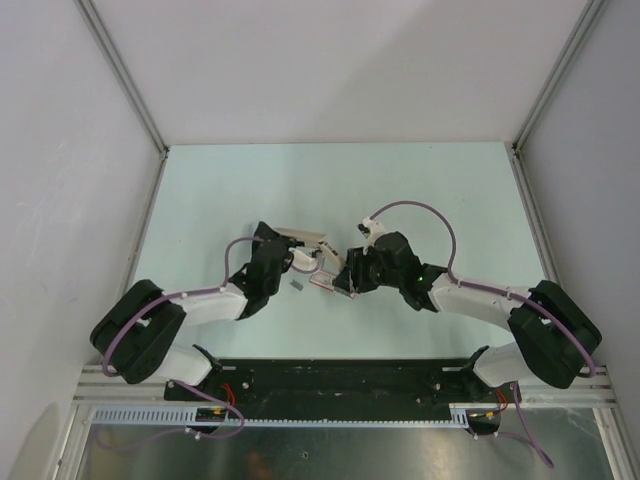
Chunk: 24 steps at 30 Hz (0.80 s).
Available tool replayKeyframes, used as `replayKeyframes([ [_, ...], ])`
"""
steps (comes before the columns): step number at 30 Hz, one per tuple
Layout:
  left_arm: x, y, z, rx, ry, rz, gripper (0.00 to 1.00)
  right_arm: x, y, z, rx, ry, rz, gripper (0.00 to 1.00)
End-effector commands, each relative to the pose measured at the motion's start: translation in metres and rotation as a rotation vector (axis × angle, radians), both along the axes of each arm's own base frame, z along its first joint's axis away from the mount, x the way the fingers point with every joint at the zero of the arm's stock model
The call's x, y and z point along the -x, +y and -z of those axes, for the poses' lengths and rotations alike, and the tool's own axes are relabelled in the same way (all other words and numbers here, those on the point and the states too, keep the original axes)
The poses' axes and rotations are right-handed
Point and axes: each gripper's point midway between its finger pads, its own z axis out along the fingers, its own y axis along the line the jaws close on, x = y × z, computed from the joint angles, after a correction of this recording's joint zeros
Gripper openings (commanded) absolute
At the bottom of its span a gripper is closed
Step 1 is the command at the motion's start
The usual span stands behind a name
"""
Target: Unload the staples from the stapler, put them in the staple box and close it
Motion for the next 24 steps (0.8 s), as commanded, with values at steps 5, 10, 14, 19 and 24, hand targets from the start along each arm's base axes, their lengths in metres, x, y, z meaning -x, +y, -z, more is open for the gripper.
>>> replayKeyframes([
  [5,0.007,-0.079,-0.021,0.072,0.002,0.277,0.0,-0.068,0.004,-0.057,-0.215,-0.11,0.249,0.0],
  [10,0.004,-0.086,-0.009,0.216,0.279,0.185,0.0,-0.07,0.0,-0.063,-0.226,-0.112,0.253,0.0],
  [14,0.008,-0.096,-0.028,0.379,0.325,0.2,0.0,-0.074,-0.005,-0.062,-0.234,-0.082,0.265,0.0],
  [19,0.001,-0.086,-0.033,0.414,0.317,0.152,0.0,-0.074,-0.004,-0.069,-0.257,-0.087,0.258,0.0],
  [24,-0.001,-0.09,-0.039,0.511,0.34,0.117,0.0,-0.081,0.001,-0.085,-0.299,-0.113,0.265,0.0],
])
